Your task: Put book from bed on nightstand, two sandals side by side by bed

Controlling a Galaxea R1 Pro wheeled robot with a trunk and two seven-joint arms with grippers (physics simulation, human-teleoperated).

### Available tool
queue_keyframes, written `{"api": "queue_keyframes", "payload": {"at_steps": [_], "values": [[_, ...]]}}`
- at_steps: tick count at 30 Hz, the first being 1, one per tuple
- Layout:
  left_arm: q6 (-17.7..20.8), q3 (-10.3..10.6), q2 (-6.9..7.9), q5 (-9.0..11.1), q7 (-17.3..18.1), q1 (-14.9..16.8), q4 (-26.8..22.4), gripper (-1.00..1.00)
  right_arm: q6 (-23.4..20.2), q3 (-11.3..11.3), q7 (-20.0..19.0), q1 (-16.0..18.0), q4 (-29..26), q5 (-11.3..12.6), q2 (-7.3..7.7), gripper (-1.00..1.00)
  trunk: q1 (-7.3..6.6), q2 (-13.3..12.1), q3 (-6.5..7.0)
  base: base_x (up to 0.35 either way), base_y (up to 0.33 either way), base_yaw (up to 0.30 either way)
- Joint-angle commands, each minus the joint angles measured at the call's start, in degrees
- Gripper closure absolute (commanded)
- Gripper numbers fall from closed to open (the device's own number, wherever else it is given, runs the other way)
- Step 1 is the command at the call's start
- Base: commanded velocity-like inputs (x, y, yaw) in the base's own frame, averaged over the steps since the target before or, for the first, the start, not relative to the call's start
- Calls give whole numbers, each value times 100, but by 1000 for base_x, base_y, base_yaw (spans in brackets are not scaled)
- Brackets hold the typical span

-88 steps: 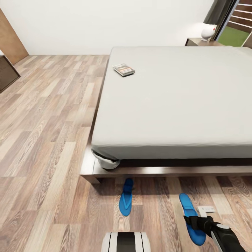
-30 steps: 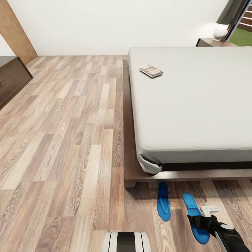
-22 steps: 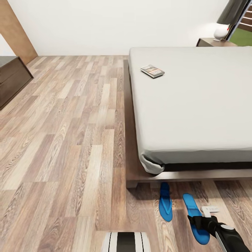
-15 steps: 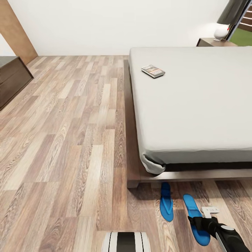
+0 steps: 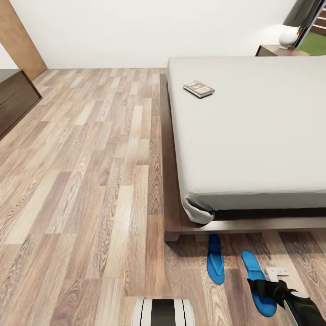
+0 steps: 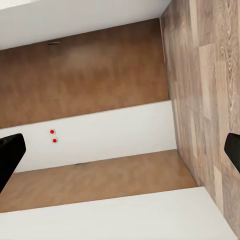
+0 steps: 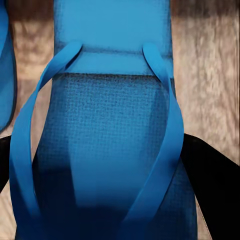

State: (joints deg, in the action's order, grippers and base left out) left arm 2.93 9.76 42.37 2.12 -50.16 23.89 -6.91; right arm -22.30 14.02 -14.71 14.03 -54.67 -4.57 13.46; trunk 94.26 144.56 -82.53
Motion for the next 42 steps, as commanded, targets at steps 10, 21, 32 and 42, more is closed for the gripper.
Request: {"api": "queue_keyframes", "payload": {"at_steps": [10, 21, 32, 42], "values": [[45, 43, 0, 17, -49, 2, -3, -100, 120, 150, -50, 148, 66, -42, 21, 100, 7, 5, -70, 0, 0, 0], [49, 46, 0, 18, -70, 2, -3, -100, 178, 142, -50, 280, 257, -43, -7, 100, 25, 15, -225, 0, 0, 0], [49, 56, 0, 17, -110, 2, -5, -100, 225, 104, -42, 487, 321, -51, -38, 100, 40, 23, -358, 0, 0, 0], [44, 61, 0, 17, -146, 2, -3, -100, 221, 70, 187, 663, 361, -66, -103, 100, 58, 32, -513, 0, 0, 0]]}}
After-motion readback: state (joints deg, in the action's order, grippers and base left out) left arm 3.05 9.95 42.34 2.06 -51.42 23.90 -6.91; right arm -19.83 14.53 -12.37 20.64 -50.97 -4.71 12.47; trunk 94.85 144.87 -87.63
